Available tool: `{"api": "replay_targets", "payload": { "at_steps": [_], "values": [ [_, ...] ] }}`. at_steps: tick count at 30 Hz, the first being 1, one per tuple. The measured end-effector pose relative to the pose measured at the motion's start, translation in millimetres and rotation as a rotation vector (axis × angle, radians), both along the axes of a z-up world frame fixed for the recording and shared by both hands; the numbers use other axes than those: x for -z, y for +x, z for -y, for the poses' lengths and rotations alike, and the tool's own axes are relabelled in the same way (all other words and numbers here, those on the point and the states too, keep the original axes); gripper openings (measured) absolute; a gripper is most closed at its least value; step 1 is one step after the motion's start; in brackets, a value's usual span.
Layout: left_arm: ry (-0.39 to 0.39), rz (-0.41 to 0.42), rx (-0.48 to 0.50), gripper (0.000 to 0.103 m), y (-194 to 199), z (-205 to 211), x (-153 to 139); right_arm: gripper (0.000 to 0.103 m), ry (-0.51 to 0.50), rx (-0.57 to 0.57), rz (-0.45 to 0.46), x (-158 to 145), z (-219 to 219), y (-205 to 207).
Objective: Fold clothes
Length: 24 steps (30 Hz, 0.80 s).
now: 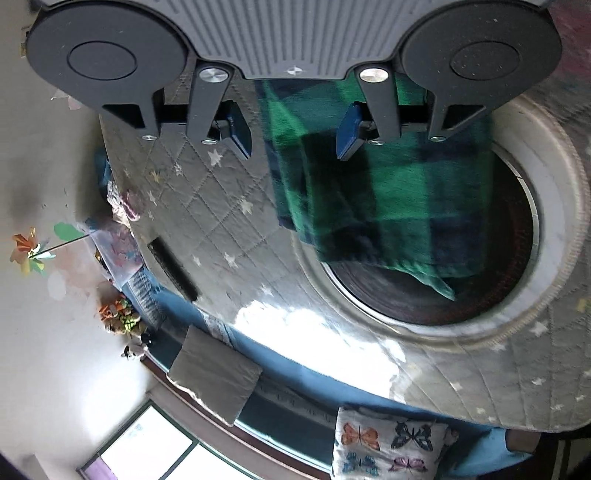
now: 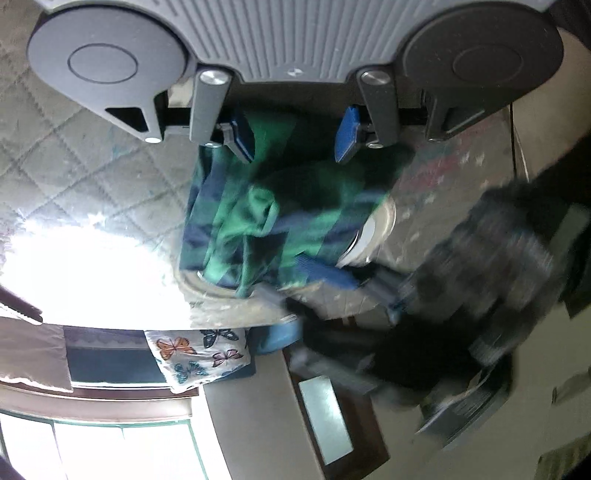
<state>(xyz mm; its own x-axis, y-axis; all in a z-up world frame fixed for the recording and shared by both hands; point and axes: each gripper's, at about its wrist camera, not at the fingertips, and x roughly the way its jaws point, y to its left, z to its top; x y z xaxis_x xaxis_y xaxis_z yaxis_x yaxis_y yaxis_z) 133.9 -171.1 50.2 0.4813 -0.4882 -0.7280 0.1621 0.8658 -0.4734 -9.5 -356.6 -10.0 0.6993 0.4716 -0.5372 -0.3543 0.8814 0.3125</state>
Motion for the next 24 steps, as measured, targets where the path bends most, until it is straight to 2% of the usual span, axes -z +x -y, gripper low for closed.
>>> {"api": "replay_targets", "payload": {
  "at_steps": [4,7,9,10,11,16,21,24],
  "values": [
    [0.039,0.039,-0.021,0.054,-10,-17,-2,0.049,0.063,0.014,-0.021,-2,7,21],
    [0.068,0.065,-0.026,0.054,-18,-27,-1,0.044,0.120,0.025,-0.060,4,9,35],
    [0.102,0.092,-0.016,0.054,-25,-30,2,0.024,0.141,0.035,-0.075,8,12,38],
    [0.116,0.104,-0.004,0.053,-28,-29,3,0.020,0.151,0.042,-0.077,10,13,38],
    [0.127,0.114,0.010,0.053,-31,-29,5,0.011,0.158,0.049,-0.074,10,14,37],
    [0.170,0.154,0.093,0.053,-43,-18,17,0.009,0.124,0.060,-0.035,9,16,18],
    [0.258,0.230,0.204,0.049,-55,9,31,0.011,0.114,0.085,-0.104,24,20,17],
    [0.255,0.269,0.265,0.046,-61,20,37,0.015,0.084,0.085,-0.056,11,21,11]
  ]
}}
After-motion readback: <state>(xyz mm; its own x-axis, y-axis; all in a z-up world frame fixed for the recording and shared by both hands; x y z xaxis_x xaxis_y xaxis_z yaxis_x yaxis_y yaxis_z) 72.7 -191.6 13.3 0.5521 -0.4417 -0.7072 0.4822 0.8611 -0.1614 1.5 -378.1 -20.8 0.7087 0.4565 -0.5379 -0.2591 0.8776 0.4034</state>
